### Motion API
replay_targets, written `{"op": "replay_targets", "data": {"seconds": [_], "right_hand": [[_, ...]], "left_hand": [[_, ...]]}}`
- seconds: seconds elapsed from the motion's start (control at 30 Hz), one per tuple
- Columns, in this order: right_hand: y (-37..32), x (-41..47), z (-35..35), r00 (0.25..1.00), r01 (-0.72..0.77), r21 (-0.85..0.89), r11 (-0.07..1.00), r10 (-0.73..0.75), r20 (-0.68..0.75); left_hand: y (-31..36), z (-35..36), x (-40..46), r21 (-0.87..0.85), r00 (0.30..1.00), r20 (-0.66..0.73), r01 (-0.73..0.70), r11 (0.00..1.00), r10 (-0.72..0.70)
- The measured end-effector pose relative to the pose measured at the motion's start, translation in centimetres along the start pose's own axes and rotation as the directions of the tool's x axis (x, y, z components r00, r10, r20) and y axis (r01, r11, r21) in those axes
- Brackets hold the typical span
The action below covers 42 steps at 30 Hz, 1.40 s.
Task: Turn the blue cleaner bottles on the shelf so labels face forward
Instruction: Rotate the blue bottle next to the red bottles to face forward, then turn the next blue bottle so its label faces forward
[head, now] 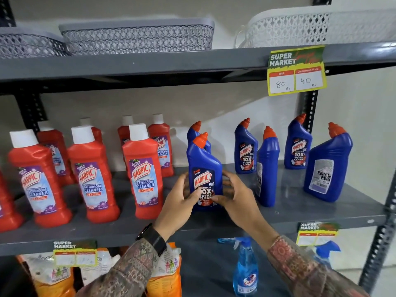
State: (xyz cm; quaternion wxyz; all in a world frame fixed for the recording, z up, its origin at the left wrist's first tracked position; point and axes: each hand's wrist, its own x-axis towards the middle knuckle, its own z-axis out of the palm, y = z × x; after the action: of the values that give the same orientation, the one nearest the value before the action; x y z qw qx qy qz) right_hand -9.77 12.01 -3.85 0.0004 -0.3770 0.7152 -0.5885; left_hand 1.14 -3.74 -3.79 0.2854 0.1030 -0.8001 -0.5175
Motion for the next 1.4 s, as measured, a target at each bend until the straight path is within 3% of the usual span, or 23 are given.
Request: {"op": "replay_targets", "data": {"seconds": [0.07, 0.13, 0.2, 0.33, 0.43, 0.5, 0.63, 0.73, 0.83, 1.03, 1.13, 1.3, 1.4], "right_hand": [[0.2, -1.1, -0.5, 0.996, 0.027, -0.035, 0.999, -0.030, -0.080], [0.6, -2.4, -1.2, 0.979, 0.092, -0.105, 0.990, -0.109, -0.175], [1.0, -3.7, -2.8, 0.945, 0.156, -0.148, 0.977, -0.191, -0.265], [1.6, -4.0, -7.6, 0.856, 0.229, -0.242, 0.943, -0.313, -0.410], [2.2, -2.4, -11.7, 0.850, 0.162, -0.187, 0.969, -0.234, -0.473], [3.2, -0.3, -13.8, 0.896, 0.070, -0.145, 0.987, -0.126, -0.425], [5.3, 4.2, -15.9, 0.989, -0.099, -0.051, 0.994, 0.092, -0.116], [5.7, 6.2, -16.0, 0.973, -0.208, 0.010, 0.978, 0.206, 0.103], [6.3, 6.9, -15.5, 0.943, -0.276, 0.068, 0.959, 0.257, 0.210], [5.9, 6.0, -15.6, 0.936, -0.315, 0.182, 0.931, 0.273, 0.223], [4.5, 5.6, -16.2, 0.958, -0.244, 0.204, 0.948, 0.203, 0.203], [0.7, 5.9, -18.3, 0.991, -0.083, 0.250, 0.965, 0.054, 0.120], [-0.1, 5.8, -19.1, 0.995, -0.037, 0.299, 0.954, 0.008, 0.100]], "left_hand": [[-0.1, 0.1, -0.9, 0.049, 0.988, -0.148, -0.032, 0.998, 0.039], [0.3, 0.5, -2.5, 0.098, 0.921, -0.366, -0.106, 0.989, 0.135], [1.2, 2.1, -4.0, 0.112, 0.855, -0.475, -0.176, 0.978, 0.208], [3.6, 5.8, -4.6, 0.129, 0.868, -0.423, -0.228, 0.965, 0.261], [5.6, 9.5, -3.4, 0.185, 0.912, -0.321, -0.205, 0.961, 0.257], [6.3, 12.0, -2.0, 0.212, 0.942, -0.263, -0.154, 0.965, 0.208], [7.5, 16.6, 0.7, 0.319, 0.964, -0.243, -0.025, 0.947, 0.107], [8.1, 18.7, 1.6, 0.335, 0.954, -0.294, 0.053, 0.941, 0.051], [8.2, 19.8, 1.7, 0.342, 0.941, -0.336, 0.081, 0.936, 0.042], [9.7, 20.5, 1.0, 0.407, 0.929, -0.356, 0.055, 0.912, 0.103], [10.7, 19.8, 1.2, 0.420, 0.919, -0.362, 0.014, 0.907, 0.153], [13.4, 17.9, 2.6, 0.335, 0.910, -0.330, -0.135, 0.932, 0.251], [14.0, 17.0, 3.3, 0.193, 0.926, -0.294, -0.186, 0.964, 0.237]]}}
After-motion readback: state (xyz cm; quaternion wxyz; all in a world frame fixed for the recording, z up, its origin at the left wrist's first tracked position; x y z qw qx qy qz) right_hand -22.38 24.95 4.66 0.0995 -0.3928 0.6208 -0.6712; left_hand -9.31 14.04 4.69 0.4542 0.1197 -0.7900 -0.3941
